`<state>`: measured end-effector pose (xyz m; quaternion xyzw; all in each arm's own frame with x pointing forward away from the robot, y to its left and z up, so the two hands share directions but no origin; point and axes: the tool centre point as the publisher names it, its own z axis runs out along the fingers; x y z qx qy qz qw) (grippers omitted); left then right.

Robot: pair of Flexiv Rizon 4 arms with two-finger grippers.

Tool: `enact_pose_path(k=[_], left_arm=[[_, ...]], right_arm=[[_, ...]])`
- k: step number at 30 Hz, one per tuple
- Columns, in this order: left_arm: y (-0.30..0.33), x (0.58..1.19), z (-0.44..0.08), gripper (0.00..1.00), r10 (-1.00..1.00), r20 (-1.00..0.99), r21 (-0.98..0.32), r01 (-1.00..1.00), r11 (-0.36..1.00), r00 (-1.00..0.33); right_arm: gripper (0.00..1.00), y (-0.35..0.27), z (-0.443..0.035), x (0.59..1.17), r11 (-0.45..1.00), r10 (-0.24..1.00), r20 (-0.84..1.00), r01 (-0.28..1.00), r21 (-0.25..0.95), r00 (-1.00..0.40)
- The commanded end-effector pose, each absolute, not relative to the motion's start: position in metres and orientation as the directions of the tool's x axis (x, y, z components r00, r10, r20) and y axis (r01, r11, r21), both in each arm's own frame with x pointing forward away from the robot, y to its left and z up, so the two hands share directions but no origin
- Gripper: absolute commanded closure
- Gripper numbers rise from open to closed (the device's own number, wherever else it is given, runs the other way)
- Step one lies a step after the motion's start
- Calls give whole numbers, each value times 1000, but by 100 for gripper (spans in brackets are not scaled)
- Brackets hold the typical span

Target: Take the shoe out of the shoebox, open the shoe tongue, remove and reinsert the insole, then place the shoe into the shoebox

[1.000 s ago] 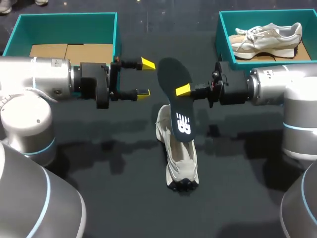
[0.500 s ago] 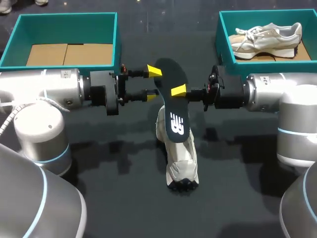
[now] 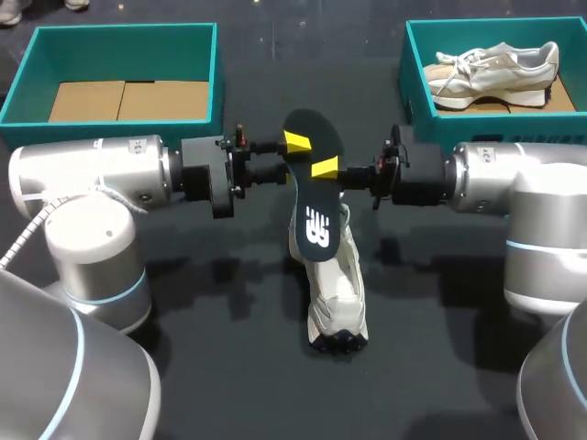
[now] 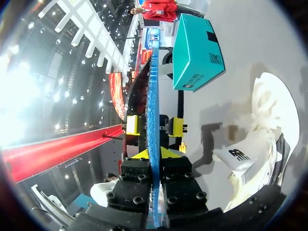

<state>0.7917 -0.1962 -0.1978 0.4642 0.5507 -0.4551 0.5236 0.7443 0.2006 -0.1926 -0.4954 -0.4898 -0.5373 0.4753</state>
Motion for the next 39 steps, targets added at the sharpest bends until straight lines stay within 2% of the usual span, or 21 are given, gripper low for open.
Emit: enact_pose_path(k=[1,10,17,23,27,31,38,39], left_arm=[[-202,792,-201,57,29,-1000,-6,987,162,-11],[-205,794,-202,74,26,-1000,12,984,175,7],[-207,794,-201,76,26,-1000,21,985,172,17],[-207,794,-201,86,26,-999,22,985,168,18],[-207,793,-200,85,25,-999,24,987,161,20],[-207,793,-200,99,24,-999,25,987,162,21],[-207,792,-200,100,23,-999,26,987,160,23],[-207,791,-200,100,22,-999,27,987,160,23]], right_arm=[[100,204,-194,743,-84,-39,997,995,59,-62],[100,207,-193,744,-83,-38,997,995,60,-63],[100,208,-195,745,-85,-34,998,995,52,-55],[100,208,-195,745,-82,-31,998,996,45,-48],[100,208,-196,746,-86,-31,999,996,39,-42],[100,208,-196,746,-85,-30,999,996,38,-41],[100,208,-197,746,-81,-29,999,996,32,-35],[76,207,-198,745,-79,-30,999,996,31,-33]])
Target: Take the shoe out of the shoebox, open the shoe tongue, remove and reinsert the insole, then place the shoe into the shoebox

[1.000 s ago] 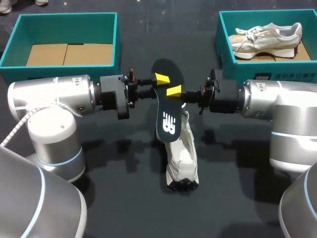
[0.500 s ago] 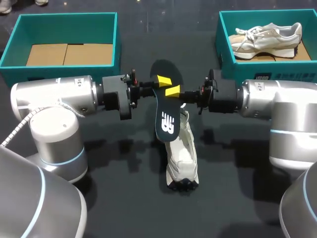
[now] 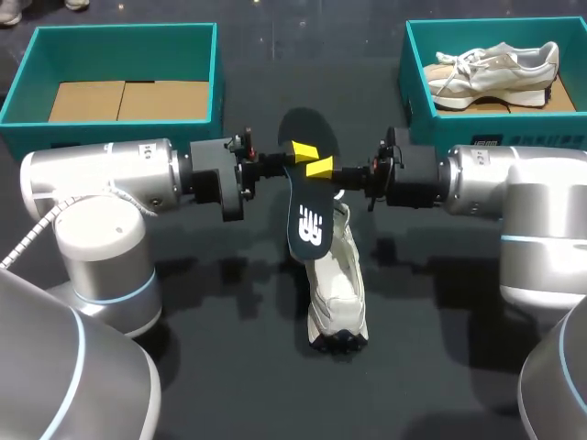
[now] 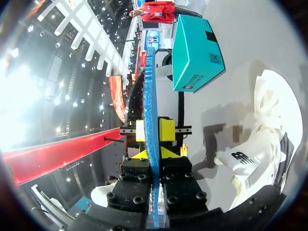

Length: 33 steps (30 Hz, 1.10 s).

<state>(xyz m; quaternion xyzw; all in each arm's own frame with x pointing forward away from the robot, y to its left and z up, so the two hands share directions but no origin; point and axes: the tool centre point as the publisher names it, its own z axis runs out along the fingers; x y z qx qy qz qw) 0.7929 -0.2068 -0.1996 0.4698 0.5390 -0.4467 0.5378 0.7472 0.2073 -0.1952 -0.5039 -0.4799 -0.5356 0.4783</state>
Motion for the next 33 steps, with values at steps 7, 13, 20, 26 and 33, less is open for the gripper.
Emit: enact_pose_path(k=[7,13,20,26,33], left_arm=[[-200,786,-195,100,26,-999,26,988,154,22],[-188,776,-190,100,46,-999,22,990,136,16],[-166,759,-185,100,79,-996,55,989,134,45],[-157,746,-185,100,94,-995,53,991,124,42],[-149,740,-187,100,108,-994,39,991,125,25]], right_arm=[[0,186,-199,736,-52,-12,995,994,93,-94],[0,155,-203,729,-36,23,987,986,160,-159],[0,145,-208,729,-101,10,992,987,126,-125],[0,145,-208,729,-101,10,992,987,126,-125],[0,126,-206,723,10,81,940,943,332,-332]])
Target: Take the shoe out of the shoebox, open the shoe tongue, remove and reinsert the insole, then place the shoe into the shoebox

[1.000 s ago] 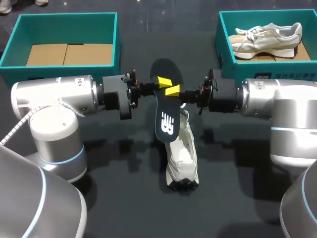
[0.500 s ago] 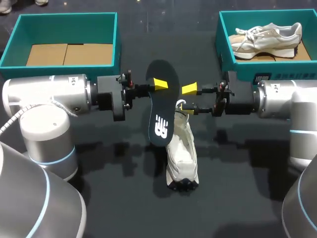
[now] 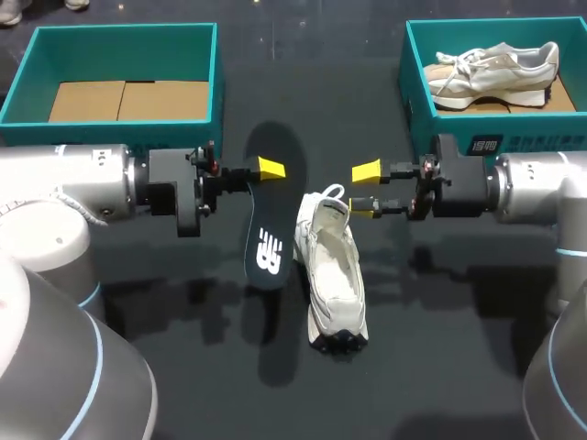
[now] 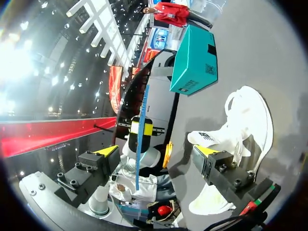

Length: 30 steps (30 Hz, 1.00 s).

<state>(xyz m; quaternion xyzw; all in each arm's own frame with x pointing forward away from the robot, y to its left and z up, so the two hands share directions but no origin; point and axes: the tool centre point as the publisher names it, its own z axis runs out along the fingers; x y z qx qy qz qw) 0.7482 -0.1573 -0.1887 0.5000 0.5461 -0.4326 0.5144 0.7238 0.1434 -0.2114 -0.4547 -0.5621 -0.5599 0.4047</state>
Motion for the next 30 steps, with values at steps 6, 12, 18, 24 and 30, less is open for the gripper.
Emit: enact_pose_path(k=[6,12,18,24,30], left_arm=[[-149,735,-183,100,108,-994,-22,996,89,-31],[-149,735,-183,100,108,-994,-22,996,89,-31],[-149,735,-183,100,108,-994,-22,996,89,-31],[-156,726,-172,100,110,-993,-37,997,71,-44],[-159,708,-168,100,111,-989,-95,995,31,-98]], right_arm=[[0,103,-210,722,37,103,900,906,422,-424],[0,103,-210,722,37,103,900,906,422,-424],[0,103,-210,722,37,103,900,906,422,-424],[0,96,-209,715,81,115,847,855,512,-519],[0,76,-208,701,158,138,751,763,627,-646]])
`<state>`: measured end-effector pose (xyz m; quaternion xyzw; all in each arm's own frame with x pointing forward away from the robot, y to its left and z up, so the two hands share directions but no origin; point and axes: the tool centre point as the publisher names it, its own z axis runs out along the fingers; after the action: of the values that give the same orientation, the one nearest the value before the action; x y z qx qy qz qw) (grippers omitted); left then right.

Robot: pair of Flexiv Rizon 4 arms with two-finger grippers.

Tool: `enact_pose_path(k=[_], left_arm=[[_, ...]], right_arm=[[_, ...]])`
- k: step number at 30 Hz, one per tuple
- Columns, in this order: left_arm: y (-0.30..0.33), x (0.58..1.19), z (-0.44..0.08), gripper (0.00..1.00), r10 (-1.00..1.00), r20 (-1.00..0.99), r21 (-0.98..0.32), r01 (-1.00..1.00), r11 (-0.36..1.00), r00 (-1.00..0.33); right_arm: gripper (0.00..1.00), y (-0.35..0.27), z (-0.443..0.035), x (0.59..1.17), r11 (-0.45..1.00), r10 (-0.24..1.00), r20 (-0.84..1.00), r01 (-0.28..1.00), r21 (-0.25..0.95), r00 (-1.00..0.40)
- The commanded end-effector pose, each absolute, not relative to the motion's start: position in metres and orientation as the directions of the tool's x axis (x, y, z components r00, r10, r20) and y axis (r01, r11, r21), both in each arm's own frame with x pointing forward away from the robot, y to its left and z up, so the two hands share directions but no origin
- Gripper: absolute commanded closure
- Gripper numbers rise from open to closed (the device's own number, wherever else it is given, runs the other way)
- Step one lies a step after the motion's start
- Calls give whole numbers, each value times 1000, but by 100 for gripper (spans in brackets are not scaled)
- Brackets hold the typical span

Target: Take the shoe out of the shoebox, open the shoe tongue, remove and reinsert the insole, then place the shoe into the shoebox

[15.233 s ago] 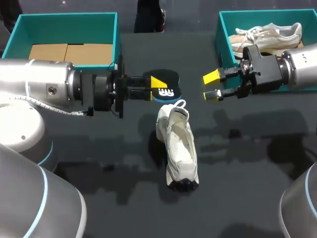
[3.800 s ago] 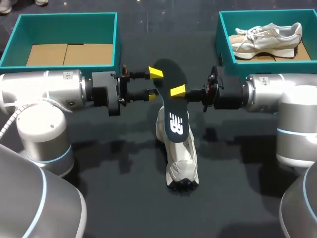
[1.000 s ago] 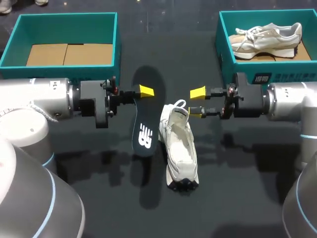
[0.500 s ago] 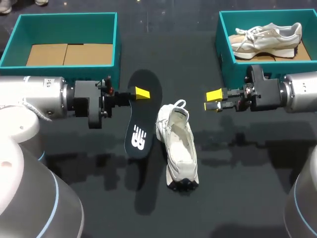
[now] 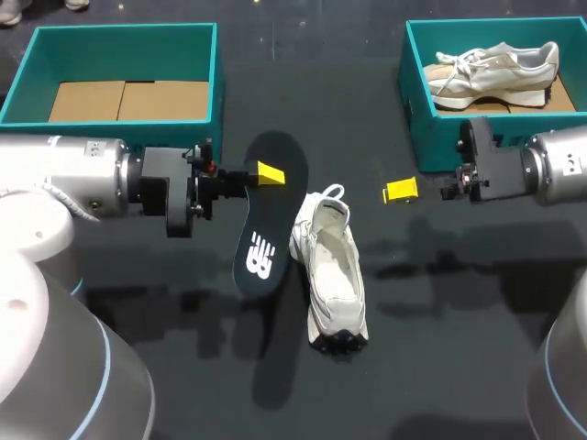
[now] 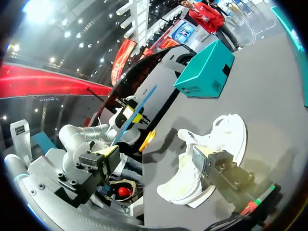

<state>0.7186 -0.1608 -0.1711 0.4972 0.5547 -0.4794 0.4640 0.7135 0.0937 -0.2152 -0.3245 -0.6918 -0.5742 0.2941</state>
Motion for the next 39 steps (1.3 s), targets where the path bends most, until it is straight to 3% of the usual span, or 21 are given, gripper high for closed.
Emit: enact_pose_path(k=[1,3,5,20,25,34,39], left_arm=[[-161,705,-168,100,116,-988,-97,995,33,-100],[-164,700,-167,100,136,-983,-121,992,25,-124],[-163,693,-162,100,189,-981,-42,999,24,-46],[-163,693,-162,100,189,-981,-42,999,24,-46],[-169,673,-156,100,200,-977,-72,997,37,-78],[-162,641,-151,100,192,-952,-237,971,36,-240],[-160,634,-152,100,217,-956,-193,980,51,-199]], right_arm=[[0,73,-210,698,170,140,739,751,637,-659],[0,65,-215,692,181,130,729,739,649,-672],[0,65,-215,692,181,130,729,739,649,-672],[0,65,-215,692,181,130,729,739,649,-672],[0,52,-216,673,267,116,644,649,713,-756],[0,32,-225,657,365,117,509,514,777,-853],[0,25,-231,656,358,132,500,511,781,-856]])
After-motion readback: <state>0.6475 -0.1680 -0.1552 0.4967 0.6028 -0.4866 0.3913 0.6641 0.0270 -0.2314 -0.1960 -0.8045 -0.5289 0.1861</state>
